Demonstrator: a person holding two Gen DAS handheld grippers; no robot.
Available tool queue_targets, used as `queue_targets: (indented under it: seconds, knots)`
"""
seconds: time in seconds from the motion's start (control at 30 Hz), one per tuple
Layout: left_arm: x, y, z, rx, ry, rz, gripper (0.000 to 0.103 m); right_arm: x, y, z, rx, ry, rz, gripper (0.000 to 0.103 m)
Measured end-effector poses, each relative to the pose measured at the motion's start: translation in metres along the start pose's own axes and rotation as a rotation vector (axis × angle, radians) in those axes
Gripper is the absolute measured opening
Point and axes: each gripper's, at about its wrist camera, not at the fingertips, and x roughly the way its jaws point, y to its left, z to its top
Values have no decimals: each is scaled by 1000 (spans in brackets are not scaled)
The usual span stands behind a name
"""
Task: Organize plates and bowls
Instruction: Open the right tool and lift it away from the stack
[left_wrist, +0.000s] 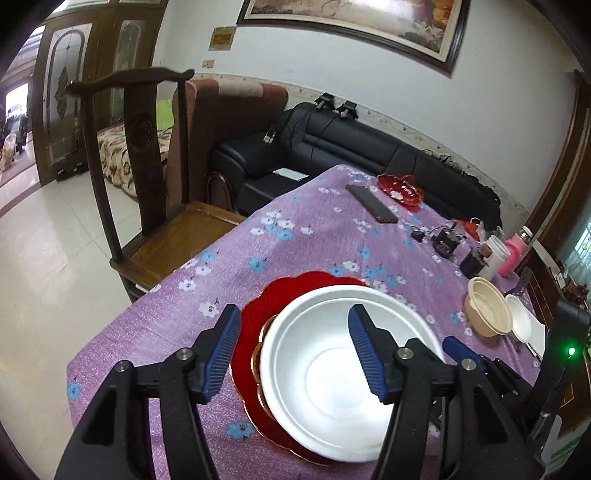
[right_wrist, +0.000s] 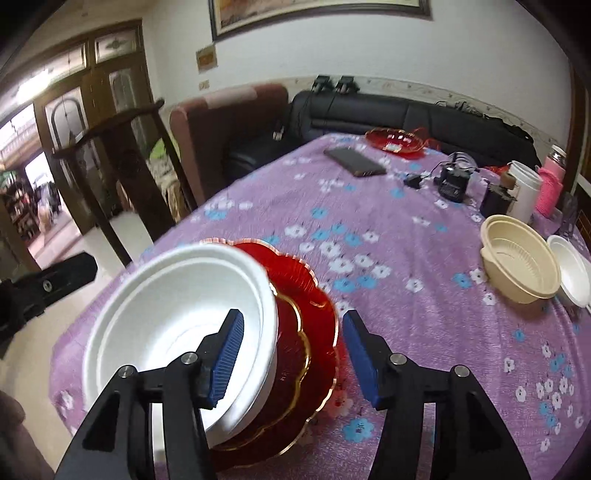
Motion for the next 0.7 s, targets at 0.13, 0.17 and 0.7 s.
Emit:
queue_targets:
  seconds: [0.13, 0.17, 0.7]
  knots:
    - [-14, -15, -6, 20, -28, -14, 74, -17, -13, -2, 25, -20, -4, 64]
    - [-15, -18, -7, 27, -27, -18, 75, -20, -15, -2, 29, -22, -6, 65]
    - [-38, -91, -32, 223, -33, -69, 81, -75, -94, -33, 170, -47, -61, 69]
